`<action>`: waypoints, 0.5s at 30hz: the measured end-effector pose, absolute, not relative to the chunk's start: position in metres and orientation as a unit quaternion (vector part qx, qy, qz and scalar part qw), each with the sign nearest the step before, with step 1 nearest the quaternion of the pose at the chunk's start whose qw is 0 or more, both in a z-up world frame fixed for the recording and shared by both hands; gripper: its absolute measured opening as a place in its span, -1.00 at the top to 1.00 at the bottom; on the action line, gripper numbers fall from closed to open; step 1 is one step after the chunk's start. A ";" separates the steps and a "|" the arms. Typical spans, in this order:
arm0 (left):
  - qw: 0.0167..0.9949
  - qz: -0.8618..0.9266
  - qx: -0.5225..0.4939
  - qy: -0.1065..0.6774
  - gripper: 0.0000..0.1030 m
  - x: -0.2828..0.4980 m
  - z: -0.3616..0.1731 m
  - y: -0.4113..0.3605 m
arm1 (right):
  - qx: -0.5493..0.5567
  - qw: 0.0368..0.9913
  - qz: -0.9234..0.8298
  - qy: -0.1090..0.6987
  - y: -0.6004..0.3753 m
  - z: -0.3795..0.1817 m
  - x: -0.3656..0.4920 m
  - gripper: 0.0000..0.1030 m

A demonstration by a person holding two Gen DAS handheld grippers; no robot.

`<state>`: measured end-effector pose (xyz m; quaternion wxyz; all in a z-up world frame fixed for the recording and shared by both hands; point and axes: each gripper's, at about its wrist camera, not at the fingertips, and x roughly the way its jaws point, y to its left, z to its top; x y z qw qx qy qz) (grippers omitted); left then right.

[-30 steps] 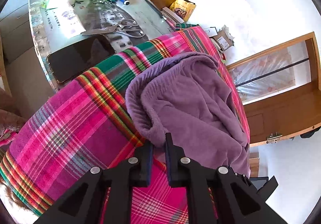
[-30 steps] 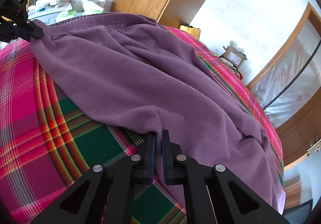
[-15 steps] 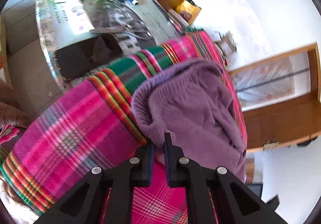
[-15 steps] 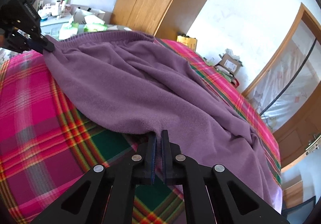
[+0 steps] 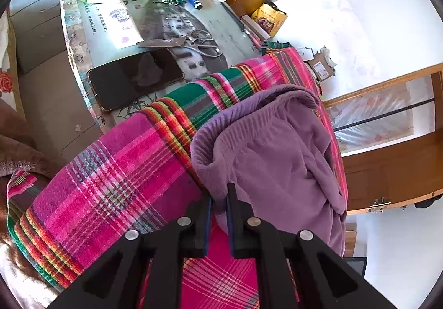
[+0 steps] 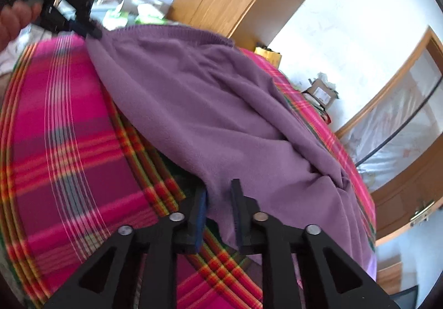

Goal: Fold clothes

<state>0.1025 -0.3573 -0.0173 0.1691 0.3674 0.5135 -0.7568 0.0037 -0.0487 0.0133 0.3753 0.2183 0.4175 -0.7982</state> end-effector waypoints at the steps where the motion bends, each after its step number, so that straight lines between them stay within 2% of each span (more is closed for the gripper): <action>1: 0.169 -0.756 0.369 0.514 0.83 0.102 -0.018 -0.357 | 0.217 0.372 -0.797 0.424 -0.047 0.011 0.004 0.59; 15: 0.164 -0.743 0.390 0.519 0.81 0.091 -0.026 -0.353 | 0.097 0.262 -0.786 0.552 -0.014 -0.021 0.005 0.54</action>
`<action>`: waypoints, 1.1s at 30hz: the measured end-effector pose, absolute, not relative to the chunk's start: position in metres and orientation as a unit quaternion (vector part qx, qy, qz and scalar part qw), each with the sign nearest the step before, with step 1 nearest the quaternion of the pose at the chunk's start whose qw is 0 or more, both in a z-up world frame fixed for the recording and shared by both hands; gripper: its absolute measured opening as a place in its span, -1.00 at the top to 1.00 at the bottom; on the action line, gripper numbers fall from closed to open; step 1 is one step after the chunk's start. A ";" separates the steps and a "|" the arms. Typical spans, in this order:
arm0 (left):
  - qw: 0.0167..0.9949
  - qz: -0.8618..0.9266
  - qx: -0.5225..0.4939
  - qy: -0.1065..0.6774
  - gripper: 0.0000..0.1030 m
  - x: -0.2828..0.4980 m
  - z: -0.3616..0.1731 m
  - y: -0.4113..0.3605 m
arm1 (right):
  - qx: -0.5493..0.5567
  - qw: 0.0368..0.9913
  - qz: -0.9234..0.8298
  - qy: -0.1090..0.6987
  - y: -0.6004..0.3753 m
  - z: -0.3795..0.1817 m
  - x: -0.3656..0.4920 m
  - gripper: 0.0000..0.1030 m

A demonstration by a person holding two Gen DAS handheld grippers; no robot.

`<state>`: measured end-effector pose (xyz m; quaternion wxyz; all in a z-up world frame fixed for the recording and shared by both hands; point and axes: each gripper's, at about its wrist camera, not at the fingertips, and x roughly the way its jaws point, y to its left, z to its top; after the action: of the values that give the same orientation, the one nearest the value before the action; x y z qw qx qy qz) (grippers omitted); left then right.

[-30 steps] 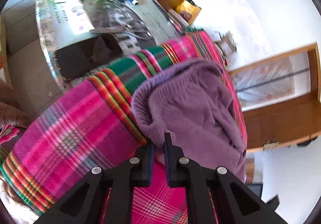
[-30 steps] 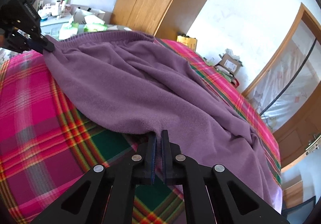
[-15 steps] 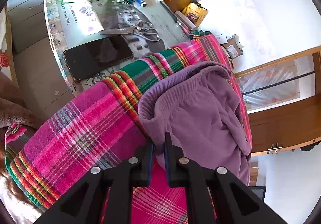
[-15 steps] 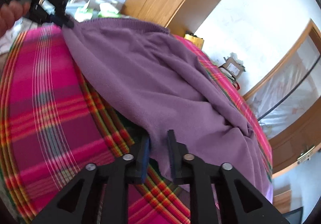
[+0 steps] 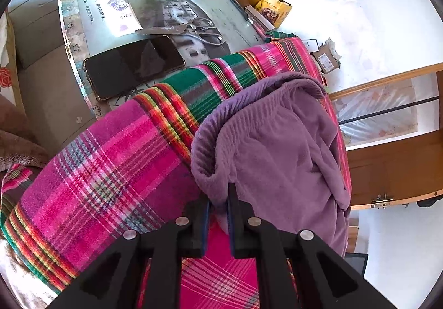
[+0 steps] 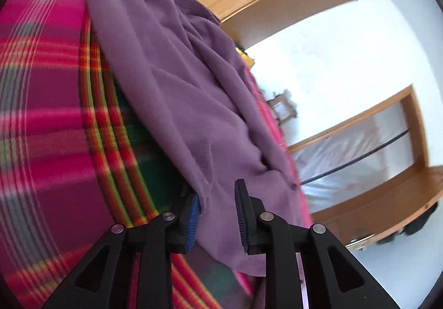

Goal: Fold clothes

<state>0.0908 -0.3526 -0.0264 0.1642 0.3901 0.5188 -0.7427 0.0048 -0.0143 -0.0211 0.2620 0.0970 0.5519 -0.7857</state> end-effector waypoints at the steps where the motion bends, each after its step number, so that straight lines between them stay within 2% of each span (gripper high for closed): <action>1: 0.164 -0.743 0.391 0.518 0.81 0.090 -0.026 -0.352 | 0.087 0.254 -0.783 0.561 -0.013 -0.023 0.007 0.54; 7: 0.166 -0.741 0.390 0.522 0.81 0.090 -0.027 -0.352 | 0.021 0.221 -0.752 0.621 -0.001 -0.034 0.034 0.53; 15: 0.174 -0.749 0.375 0.518 0.84 0.090 -0.022 -0.354 | 0.036 0.223 -0.752 0.620 0.014 -0.028 0.045 0.53; 19: 0.179 -0.751 0.366 0.519 0.86 0.091 -0.019 -0.357 | 0.096 0.265 -0.780 0.559 0.022 -0.016 0.041 0.53; 28: 0.183 -0.755 0.356 0.520 0.86 0.092 -0.013 -0.357 | 0.066 0.270 -0.771 0.573 0.009 -0.020 0.050 0.54; 29: 0.184 -0.754 0.357 0.519 0.86 0.091 -0.013 -0.357 | 0.064 0.272 -0.769 0.576 0.007 -0.021 0.051 0.58; 31: 0.182 -0.754 0.359 0.519 0.86 0.091 -0.013 -0.357 | 0.073 0.282 -0.761 0.579 0.003 -0.024 0.051 0.83; 33: 0.182 -0.755 0.358 0.519 0.86 0.090 -0.012 -0.357 | 0.073 0.288 -0.754 0.586 0.000 -0.027 0.052 0.89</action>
<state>0.0905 -0.3570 -0.0119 0.1819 0.3580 0.5186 -0.7549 0.0522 0.0004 -0.0267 0.2880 0.0728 0.5858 -0.7541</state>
